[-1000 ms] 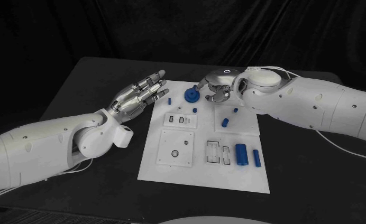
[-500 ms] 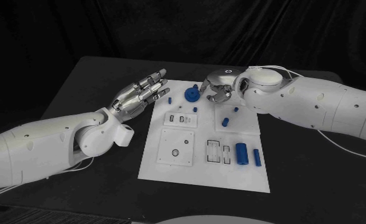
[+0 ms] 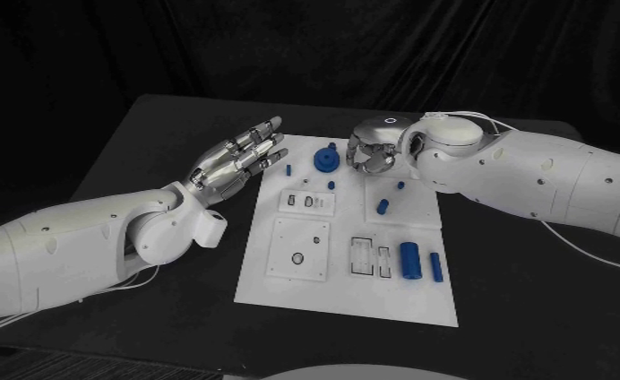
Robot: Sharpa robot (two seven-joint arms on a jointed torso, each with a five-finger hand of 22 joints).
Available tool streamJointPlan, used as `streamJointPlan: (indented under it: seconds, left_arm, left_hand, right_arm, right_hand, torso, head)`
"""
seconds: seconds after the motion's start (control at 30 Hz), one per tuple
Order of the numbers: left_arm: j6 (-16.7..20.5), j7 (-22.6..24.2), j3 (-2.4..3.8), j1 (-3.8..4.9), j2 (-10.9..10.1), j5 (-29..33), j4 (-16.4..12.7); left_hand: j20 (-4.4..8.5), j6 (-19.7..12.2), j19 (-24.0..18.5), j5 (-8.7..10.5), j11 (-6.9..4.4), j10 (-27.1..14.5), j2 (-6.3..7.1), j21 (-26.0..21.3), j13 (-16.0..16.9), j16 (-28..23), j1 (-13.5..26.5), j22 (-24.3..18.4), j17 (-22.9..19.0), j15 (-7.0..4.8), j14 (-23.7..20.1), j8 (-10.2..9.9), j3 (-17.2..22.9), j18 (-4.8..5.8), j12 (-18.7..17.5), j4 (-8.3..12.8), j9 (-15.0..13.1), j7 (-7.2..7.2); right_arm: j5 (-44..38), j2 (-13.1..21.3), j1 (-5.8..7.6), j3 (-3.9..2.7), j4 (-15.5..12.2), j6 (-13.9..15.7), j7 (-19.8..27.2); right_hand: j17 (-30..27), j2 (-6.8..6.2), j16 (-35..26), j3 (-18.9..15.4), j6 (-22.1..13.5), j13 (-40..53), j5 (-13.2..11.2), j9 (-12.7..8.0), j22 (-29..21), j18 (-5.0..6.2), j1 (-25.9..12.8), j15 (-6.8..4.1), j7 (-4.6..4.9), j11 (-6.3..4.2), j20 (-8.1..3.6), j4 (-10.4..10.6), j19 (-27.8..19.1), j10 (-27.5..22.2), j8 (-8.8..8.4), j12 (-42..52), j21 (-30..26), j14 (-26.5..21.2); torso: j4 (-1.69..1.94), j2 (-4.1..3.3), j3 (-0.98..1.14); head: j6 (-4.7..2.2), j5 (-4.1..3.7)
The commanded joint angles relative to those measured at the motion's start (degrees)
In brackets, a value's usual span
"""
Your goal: Assemble the parts on the task board
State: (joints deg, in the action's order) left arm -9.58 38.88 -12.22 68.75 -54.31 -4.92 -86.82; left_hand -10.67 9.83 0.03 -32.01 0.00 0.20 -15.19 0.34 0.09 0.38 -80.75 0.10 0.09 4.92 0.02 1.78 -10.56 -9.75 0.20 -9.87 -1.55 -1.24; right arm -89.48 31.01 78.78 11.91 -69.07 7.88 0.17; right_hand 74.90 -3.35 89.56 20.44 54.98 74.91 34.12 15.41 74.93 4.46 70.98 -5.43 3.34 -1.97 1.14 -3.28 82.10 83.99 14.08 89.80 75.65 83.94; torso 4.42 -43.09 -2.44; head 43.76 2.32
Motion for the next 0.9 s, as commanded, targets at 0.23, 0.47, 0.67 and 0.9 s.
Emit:
streamJointPlan:
  seconds: [0.23, 0.47, 0.67, 0.9]
  left_arm:
    - [-0.58, 1.06, 0.04, 0.06, -0.07, 0.23, -0.15]
    - [-0.59, 1.03, 0.04, 0.06, 0.04, 0.23, -0.06]
    - [-0.68, 1.02, 0.04, 0.06, 0.23, 0.23, 0.05]
    - [-0.71, 1.02, 0.04, 0.06, 0.27, 0.23, 0.07]
  left_hand:
    - [-0.39, -0.10, 0.06, -0.20, 0.45, -0.08, -0.19, -0.26, -0.03, -0.38, 0.20, -0.03, -0.09, 0.38, -0.02, 0.03, 0.04, -0.14, -0.14, 0.32, 0.02, -0.11]
    - [-0.39, -0.10, 0.06, -0.20, 0.45, -0.08, -0.19, -0.26, -0.03, -0.38, 0.20, -0.03, -0.09, 0.38, -0.02, 0.03, 0.04, -0.14, -0.14, 0.32, 0.02, -0.11]
    - [-0.41, -0.07, 0.07, -0.21, 0.50, -0.06, -0.22, -0.25, -0.02, -0.38, 0.24, -0.02, -0.09, 0.41, -0.02, 0.04, 0.06, -0.14, -0.13, 0.36, 0.02, -0.13]
    - [-0.41, -0.07, 0.07, -0.21, 0.50, -0.06, -0.22, -0.25, -0.02, -0.38, 0.24, -0.02, -0.09, 0.41, -0.02, 0.04, 0.06, -0.14, -0.13, 0.36, 0.02, -0.13]
  right_arm:
    - [1.86, -0.16, -0.13, -0.03, -0.11, 1.89, 0.55]
    - [2.02, -0.40, -0.13, -0.03, -0.05, 1.53, 0.49]
    - [2.05, -1.18, -0.15, -0.03, 0.43, 1.14, 0.58]
    - [2.06, -2.03, -0.59, -0.03, 1.23, 0.63, 0.72]
  right_hand:
    - [14.13, 0.78, -0.54, 0.60, -10.60, 15.09, -0.76, 1.12, 6.73, -0.44, -0.44, 0.74, 0.72, 0.74, 0.51, -0.09, -0.24, 6.01, -3.41, 0.20, -0.97, 5.77]
    - [14.09, 0.29, -0.59, 2.01, -16.26, 15.09, -1.03, -1.42, 6.89, -0.37, -0.37, 0.04, -0.79, -0.31, 0.09, -0.42, -0.22, 6.01, -7.47, 0.20, -1.25, 5.75]
    - [14.08, 0.22, -0.60, 2.35, -24.77, 15.09, -1.21, -5.11, 6.97, -0.35, -0.29, -0.76, -2.06, -1.34, -0.62, -0.61, -0.22, 6.01, -10.17, 0.20, -1.43, 5.75]
    - [14.16, 0.21, -0.52, 2.34, -24.29, 15.09, -1.27, -5.03, 7.00, -0.36, -0.36, -0.83, -2.19, -1.43, -0.69, -0.58, -0.19, 6.01, -10.14, 0.20, -1.39, 5.77]
  torso:
    - [0.03, -0.01, -0.02]
    - [0.03, -0.02, -0.03]
    - [0.08, -0.01, -0.04]
    - [0.17, -0.02, -0.05]
  head:
    - [0.09, 0.05]
    - [0.13, -0.02]
    - [0.10, -0.04]
    - [0.15, 0.02]
